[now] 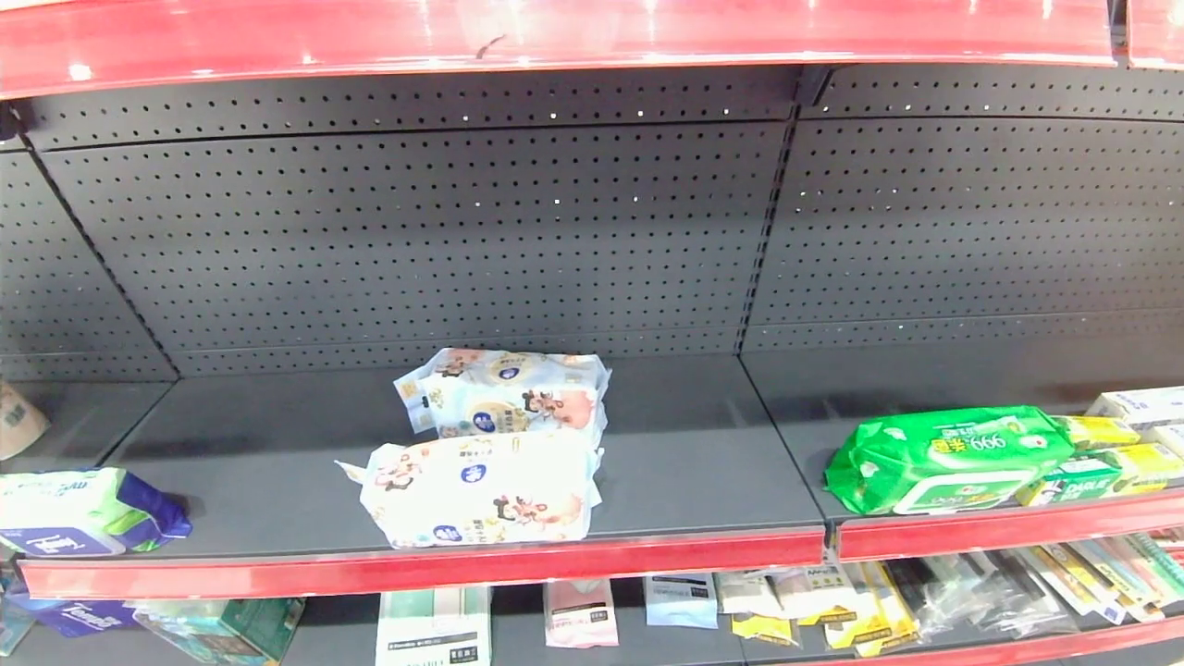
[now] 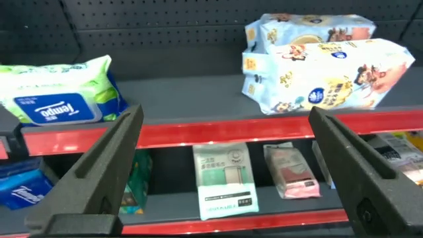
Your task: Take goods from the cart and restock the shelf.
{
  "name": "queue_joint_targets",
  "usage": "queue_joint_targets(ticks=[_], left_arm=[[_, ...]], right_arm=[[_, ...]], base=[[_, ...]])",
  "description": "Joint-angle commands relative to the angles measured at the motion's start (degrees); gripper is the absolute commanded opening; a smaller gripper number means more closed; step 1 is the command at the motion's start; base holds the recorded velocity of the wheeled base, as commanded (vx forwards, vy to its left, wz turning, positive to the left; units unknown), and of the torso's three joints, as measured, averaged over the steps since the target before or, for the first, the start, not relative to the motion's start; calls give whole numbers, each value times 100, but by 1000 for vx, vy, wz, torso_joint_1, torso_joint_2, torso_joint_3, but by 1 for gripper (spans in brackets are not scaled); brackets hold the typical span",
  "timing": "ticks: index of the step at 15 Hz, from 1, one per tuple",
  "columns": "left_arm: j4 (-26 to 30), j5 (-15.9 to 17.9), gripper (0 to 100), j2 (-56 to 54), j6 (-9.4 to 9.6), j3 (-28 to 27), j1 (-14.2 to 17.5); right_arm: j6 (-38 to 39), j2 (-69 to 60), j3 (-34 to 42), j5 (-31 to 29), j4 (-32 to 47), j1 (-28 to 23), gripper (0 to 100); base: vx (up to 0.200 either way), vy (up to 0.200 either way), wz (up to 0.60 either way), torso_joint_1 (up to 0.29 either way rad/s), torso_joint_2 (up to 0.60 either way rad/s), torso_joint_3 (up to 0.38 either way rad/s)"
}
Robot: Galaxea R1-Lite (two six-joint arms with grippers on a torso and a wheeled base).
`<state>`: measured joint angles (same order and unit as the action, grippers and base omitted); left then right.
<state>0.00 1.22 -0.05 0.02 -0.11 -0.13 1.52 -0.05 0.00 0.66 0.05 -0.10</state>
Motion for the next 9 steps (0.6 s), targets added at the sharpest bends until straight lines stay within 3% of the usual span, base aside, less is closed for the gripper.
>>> queue_joint_targets(ticks=[1,3,4,5,6,7,8,9], left_arm=[[0,1,100,5,6,2,-4],[-26,-8,100,5,77,-7,-4],[0,-25,100,216,85,-508,-22],[35,-69,100,1191,-152,-1422,-83],[-9,-254,100,2466,-1066,-2503,-66],[35,-544,100,3072,-1127,-2758,-22],[62,-781,100,3389,-1057,-2749,40],[97,-1062,100,4074,-591,-2696,57]], right_arm=[[-3,14,0,4,-5,1,100],[-100,14,0,4,4,1,100],[-108,14,0,4,4,1,100],[-108,14,0,4,4,1,100],[-108,14,0,4,4,10,100],[-108,14,0,4,4,1,100],[-108,14,0,4,4,1,100],[-108,14,0,4,4,10,100]], base=[[0,0,0,0,0,0],[0,0,0,0,0,0],[0,0,0,0,0,0],[0,0,0,0,0,0],[0,0,0,0,0,0],[0,0,0,0,0,0],[0,0,0,0,0,0],[0,0,0,0,0,0]])
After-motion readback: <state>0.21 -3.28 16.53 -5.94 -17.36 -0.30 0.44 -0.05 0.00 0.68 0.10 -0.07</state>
